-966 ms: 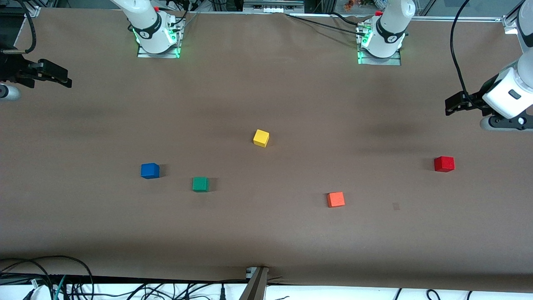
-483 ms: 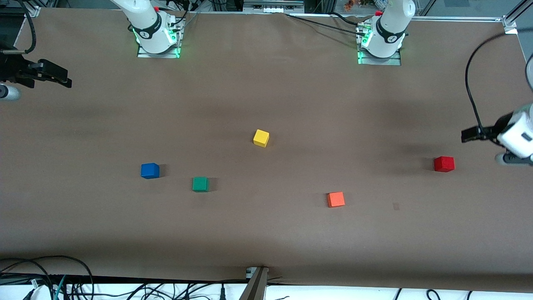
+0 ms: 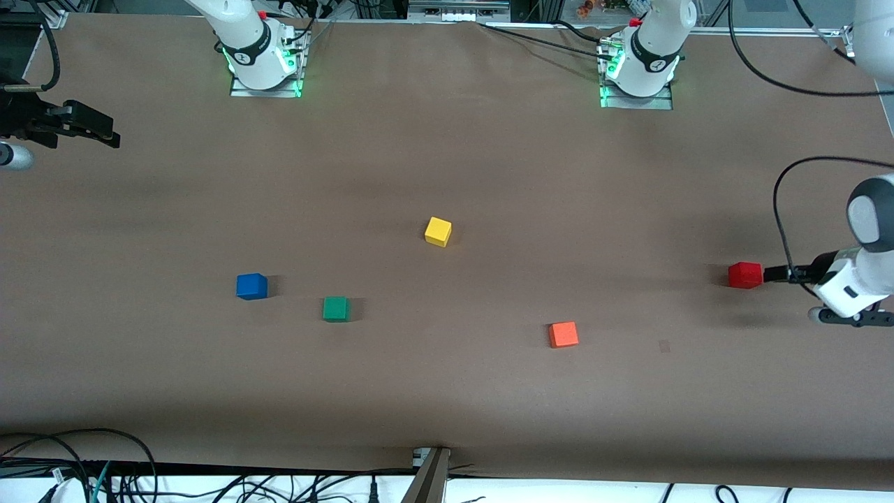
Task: Pass red block to right arm, stack on blue
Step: 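Lower the left gripper onto the red cube and close it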
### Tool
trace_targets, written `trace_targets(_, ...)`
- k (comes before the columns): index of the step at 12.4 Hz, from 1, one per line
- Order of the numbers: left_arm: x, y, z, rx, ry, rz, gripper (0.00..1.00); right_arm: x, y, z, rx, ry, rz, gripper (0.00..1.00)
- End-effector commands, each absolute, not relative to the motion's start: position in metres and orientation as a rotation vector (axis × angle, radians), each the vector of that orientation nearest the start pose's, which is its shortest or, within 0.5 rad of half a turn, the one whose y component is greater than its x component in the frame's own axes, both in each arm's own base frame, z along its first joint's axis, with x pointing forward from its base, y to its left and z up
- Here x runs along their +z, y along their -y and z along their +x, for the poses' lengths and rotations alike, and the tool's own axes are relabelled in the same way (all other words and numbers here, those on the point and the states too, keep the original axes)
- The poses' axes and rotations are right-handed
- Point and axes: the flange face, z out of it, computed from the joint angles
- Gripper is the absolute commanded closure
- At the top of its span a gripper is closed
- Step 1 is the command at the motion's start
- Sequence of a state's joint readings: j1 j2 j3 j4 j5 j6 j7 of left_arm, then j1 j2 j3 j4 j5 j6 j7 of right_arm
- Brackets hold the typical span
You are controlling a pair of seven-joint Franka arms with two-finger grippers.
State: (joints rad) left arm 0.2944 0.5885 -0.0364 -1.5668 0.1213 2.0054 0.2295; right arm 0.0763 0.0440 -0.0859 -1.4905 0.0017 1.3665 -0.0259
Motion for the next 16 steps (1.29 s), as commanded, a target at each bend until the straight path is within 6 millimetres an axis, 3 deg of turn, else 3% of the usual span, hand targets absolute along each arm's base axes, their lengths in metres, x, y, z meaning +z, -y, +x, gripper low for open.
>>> trace_targets(1,0.253,-0.189,0.659,0.189,-0.082,-3.088,0.0,0.62,0.005,0.557,0.245,0.042,-3.126,0.0)
trace_targets(5,0.2,-0.177,0.631,0.175,-0.184,-3.101,0.0,0.602,-0.008,0.568,0.288,0.053,-3.128,0.0)
trace_targets(7,0.189,-0.178,0.62,0.223,-0.234,-3.11,0.0,0.596,-0.009,0.572,0.305,0.061,-3.126,0.0)
trace_targets(10,0.179,-0.177,0.601,0.308,-0.283,-3.121,0.0,0.569,-0.01,0.582,0.375,0.077,-3.12,0.0)
trace_targets(11,0.177,-0.19,0.596,0.314,-0.268,-3.129,0.0,0.567,-0.01,0.583,0.384,0.081,-3.119,0.0)
trace_targets(12,0.176,-0.192,0.595,0.315,-0.265,-3.133,0.0,0.567,-0.011,0.583,0.384,0.081,-3.119,0.0)
trace_targets(13,0.178,-0.19,0.596,0.311,-0.271,-3.134,0.19,0.563,-0.011,0.585,0.394,0.079,-3.117,0.0)
trace_targets(14,0.178,-0.19,0.596,0.314,-0.278,-3.134,0.49,0.562,-0.011,0.585,0.396,0.077,-3.114,0.0)
trace_targets(15,0.179,-0.19,0.597,0.311,-0.295,-3.133,0.7,0.561,-0.015,0.586,0.396,0.089,-3.116,0.0)
trace_targets(16,0.182,-0.188,0.6,0.3,-0.319,-3.133,0.8,0.558,-0.025,0.587,0.404,0.117,-3.118,0.0)
